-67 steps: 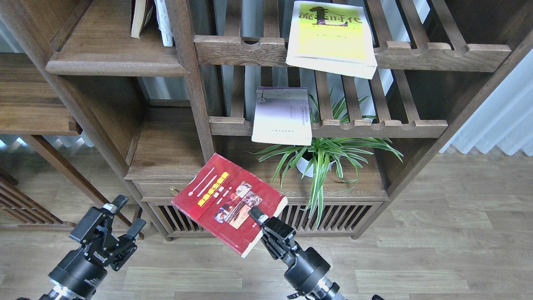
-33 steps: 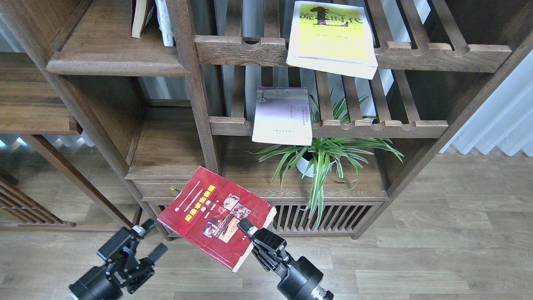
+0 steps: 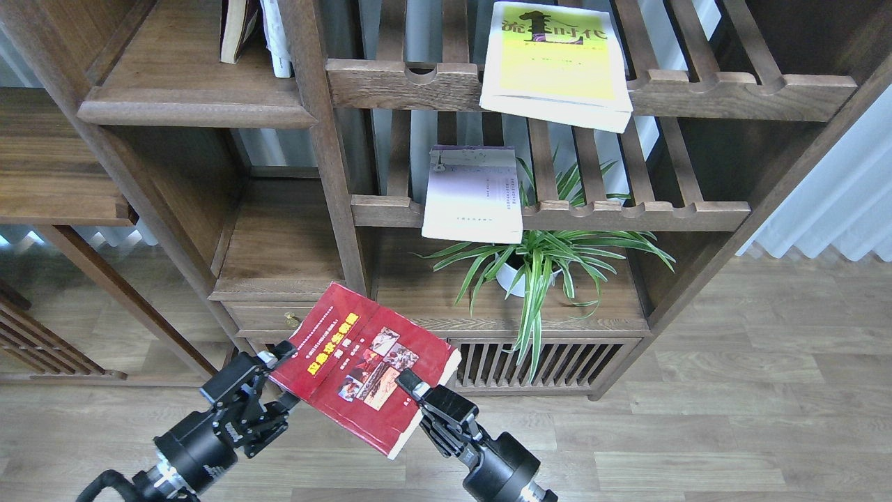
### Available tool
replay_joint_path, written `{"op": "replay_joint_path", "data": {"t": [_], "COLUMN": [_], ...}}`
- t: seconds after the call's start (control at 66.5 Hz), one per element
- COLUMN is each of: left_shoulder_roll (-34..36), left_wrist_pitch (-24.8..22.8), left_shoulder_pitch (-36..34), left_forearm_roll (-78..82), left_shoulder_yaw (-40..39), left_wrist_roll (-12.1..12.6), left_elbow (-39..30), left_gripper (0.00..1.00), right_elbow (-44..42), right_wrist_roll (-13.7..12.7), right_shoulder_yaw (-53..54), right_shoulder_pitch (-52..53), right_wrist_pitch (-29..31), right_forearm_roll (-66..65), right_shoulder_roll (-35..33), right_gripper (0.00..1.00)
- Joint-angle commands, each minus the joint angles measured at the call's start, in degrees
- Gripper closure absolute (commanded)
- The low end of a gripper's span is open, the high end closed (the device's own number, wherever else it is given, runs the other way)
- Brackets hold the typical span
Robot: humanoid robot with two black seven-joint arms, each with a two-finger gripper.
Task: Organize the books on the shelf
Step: 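Bring the left gripper up to the red book's edge, then grasp the red book with the left gripper beside the right gripper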
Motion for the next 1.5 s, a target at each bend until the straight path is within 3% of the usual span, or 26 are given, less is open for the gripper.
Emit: {"op": "replay_joint_path", "data": {"t": [0.0, 0.721, 1.082, 1.262, 1.488], "left_shoulder_roll": [-0.06, -6.38, -8.05, -7.53, -7.0], "left_wrist_pitch": [0.0, 0.0, 0.0, 0.0, 0.0], "left_shoulder_pitch": [-1.63, -12.62, -18.68, -19.3, -19.57], "left_forearm_roll": [0.56, 0.73, 0.73, 0.73, 0.29], "left_shoulder_yaw": [2.04, 2.04, 1.6, 1.43, 0.46], "left_wrist_roll": [0.0, 0.0, 0.0, 0.0, 0.0], "left_elbow": [0.6, 7.19, 11.67, 11.76, 8.08], "left_gripper": [0.08, 0.05, 0.03, 0.03, 0.02], "right_elbow": [0.0, -3.78, -11.16, -11.51, -11.43], "right_wrist_roll": [0.0, -1.93, -4.21, -7.11, -7.9], "right_shoulder_yaw": [-0.01, 5.44, 4.3, 4.21, 4.21], "right_shoulder_pitch": [0.0, 10.02, 23.11, 26.54, 28.13], "right_wrist_pitch": [0.0, 0.0, 0.0, 0.0, 0.0], "right_forearm_roll": [0.09, 8.87, 11.24, 12.04, 12.04], "right_shoulder_roll": [0.0, 0.0, 0.0, 0.0, 0.0], "right_gripper": [0.95, 0.96, 0.97, 0.97, 0.96]}}
